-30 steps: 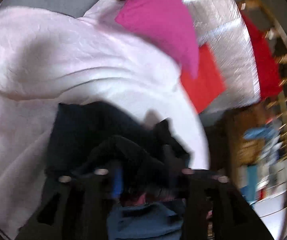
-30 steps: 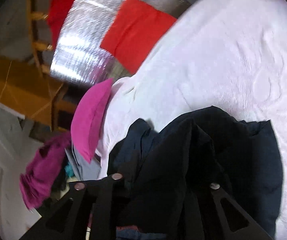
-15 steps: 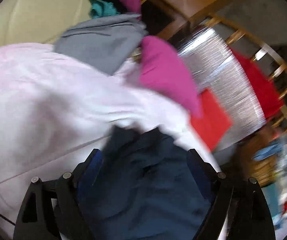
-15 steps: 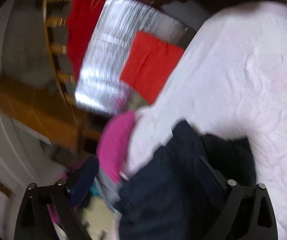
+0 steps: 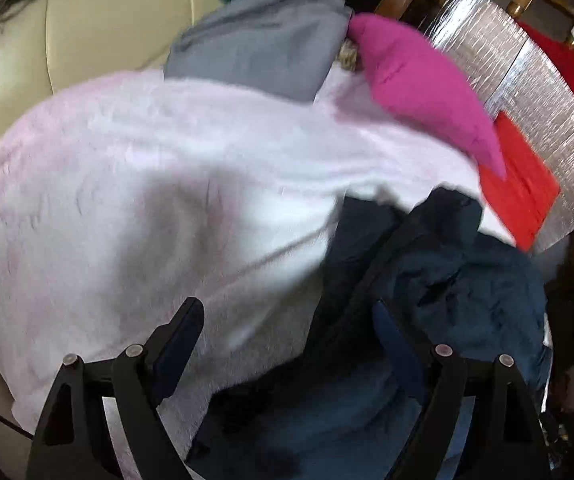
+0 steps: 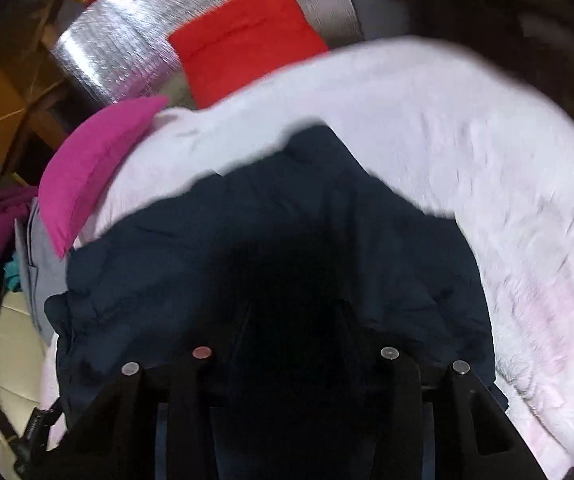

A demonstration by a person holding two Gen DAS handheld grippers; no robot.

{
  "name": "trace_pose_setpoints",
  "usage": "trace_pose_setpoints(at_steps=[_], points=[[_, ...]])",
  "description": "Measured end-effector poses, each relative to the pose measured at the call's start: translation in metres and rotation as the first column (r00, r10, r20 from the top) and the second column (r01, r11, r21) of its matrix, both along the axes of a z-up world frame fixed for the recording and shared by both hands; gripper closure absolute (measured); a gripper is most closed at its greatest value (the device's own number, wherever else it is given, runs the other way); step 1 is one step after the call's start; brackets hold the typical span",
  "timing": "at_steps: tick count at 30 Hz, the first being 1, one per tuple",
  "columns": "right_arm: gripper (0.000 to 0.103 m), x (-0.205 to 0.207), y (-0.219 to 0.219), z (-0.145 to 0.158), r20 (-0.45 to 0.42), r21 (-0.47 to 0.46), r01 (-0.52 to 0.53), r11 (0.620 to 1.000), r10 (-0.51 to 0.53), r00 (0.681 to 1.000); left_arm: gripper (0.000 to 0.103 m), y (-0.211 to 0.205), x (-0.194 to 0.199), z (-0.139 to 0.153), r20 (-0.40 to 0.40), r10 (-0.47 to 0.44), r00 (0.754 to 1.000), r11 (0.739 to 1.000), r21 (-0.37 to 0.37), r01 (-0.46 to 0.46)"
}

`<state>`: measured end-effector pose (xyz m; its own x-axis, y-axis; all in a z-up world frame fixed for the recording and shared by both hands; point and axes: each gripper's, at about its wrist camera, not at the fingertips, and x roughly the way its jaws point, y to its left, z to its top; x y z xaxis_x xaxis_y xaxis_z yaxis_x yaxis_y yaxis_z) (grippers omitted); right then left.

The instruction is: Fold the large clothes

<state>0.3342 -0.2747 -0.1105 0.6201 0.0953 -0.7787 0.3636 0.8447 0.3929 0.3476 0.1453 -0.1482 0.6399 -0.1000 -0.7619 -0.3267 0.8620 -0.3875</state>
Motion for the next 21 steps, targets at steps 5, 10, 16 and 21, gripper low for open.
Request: trace_pose_setpoints(at_steps=[5,10,16,21], points=[[0.057,0.041,0.078,0.014,0.041,0.045,-0.253,0.966,0.251,0.967,0.016,-0.01,0.004,0.011,0.014,-0.062,0.998,0.997,0.047,0.061],[0.054,0.092,0.138,-0.001,0.013,0.117,-0.373,0.921,0.374,0.927,0.016,-0.017,0.018,0.007,-0.049,-0.12,0.992,0.986,0.109,0.125],[0.051,0.146,0.16,-0.046,-0.111,0.117,-0.328,0.938,0.34,0.934,0.016,-0.003,0.03,-0.002,-0.074,-0.065,0.995,0.993,0.091,0.072],[0.048,0.14,0.151,-0.037,-0.021,0.195,-0.296,0.935,0.306,0.952,0.016,0.006,0.032,-0.005,-0.096,-0.019,0.995,0.994,0.103,0.029]])
